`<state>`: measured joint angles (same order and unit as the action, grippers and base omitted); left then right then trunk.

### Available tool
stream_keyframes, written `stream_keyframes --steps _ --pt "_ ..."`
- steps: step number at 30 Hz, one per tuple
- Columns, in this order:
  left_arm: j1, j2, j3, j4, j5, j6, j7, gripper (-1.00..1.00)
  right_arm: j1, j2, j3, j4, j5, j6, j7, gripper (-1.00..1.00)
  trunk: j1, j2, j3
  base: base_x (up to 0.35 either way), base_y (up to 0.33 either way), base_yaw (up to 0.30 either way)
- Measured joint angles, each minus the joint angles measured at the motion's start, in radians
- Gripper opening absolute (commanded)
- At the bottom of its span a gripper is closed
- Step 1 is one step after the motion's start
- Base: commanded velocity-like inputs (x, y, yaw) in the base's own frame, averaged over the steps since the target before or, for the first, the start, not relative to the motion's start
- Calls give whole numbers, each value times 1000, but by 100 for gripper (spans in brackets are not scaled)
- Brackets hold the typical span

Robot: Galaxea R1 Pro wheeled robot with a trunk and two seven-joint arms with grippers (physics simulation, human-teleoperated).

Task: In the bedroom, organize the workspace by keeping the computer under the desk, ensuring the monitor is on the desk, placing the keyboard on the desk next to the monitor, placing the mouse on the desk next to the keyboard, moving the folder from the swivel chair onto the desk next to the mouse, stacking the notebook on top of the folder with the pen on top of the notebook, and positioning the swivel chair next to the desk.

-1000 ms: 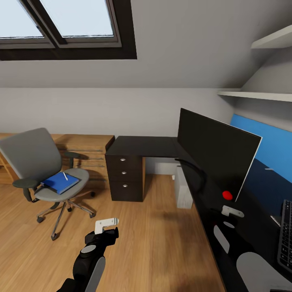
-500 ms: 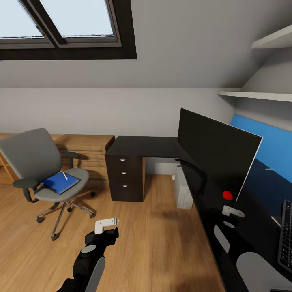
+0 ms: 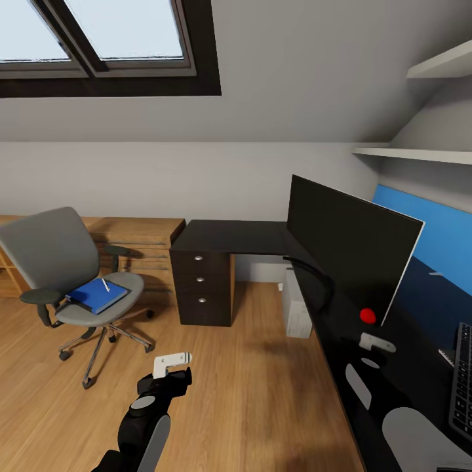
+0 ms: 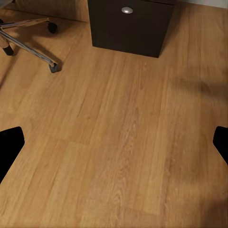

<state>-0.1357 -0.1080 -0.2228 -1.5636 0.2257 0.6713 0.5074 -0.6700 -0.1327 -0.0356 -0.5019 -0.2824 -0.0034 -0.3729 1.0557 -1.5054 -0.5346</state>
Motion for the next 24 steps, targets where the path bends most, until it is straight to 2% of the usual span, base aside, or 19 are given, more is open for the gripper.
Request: stream_keyframes --steps 24 --pt "0 -1 0 0 0 0 0 100 0 1 -14 0 -1 22 0 100 0 0 0 0 0 0"
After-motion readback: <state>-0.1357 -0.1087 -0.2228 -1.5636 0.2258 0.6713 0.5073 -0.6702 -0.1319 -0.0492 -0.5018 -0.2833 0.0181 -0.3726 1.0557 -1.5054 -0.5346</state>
